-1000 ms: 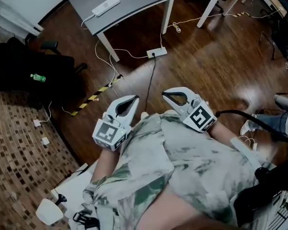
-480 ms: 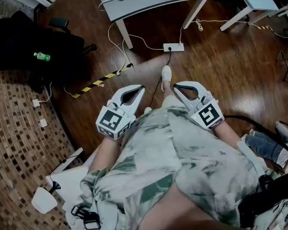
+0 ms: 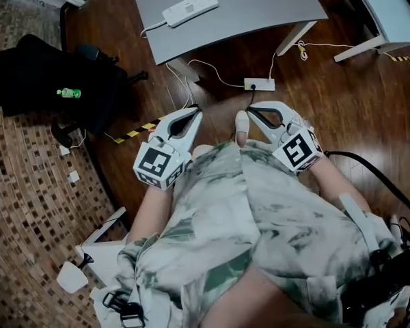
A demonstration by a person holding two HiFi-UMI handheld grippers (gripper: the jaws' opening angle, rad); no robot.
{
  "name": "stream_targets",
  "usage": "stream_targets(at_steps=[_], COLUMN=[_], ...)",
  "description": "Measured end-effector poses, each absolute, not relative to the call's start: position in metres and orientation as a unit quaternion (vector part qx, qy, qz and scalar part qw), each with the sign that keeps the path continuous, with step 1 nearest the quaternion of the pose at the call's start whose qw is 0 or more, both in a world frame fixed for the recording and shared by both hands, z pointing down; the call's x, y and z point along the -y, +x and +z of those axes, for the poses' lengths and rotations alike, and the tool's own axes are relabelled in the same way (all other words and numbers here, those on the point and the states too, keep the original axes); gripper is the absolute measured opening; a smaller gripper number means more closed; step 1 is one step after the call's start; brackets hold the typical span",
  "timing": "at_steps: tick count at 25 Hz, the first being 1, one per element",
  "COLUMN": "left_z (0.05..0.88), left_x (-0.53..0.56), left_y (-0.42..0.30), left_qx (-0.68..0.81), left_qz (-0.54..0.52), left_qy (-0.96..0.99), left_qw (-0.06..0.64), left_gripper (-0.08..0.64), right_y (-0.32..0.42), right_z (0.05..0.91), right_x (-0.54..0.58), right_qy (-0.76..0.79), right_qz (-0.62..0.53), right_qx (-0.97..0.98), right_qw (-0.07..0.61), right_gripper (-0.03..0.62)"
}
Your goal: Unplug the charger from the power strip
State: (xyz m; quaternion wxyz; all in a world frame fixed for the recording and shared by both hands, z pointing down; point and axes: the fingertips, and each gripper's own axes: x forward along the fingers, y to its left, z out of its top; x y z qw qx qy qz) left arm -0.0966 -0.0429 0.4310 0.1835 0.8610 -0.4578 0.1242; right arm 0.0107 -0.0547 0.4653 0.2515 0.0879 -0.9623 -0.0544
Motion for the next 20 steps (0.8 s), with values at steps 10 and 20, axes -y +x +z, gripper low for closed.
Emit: stream_targets(at_steps=[10, 20], left_z=[0.442, 0.47], left_x=[0.126, 0.24], left_y=[-0.123, -0.163], left_qx=[0.473, 0.456], left_qz=[0.155, 0.16], left_qy=[0.847, 0.863], left_qw=[0.185, 0.147], left_gripper=[0.003, 0.006], right_y=[-0.006, -0.05], right_z=[0.496, 0.519], right_x=[0.137, 0.23], right_qy=[0.082, 0.098], right_qz=[-0.101, -0.08], right_qx=[0.953, 0.944], right_qw=[0.275, 0.304], right_gripper=[0.008, 0.008])
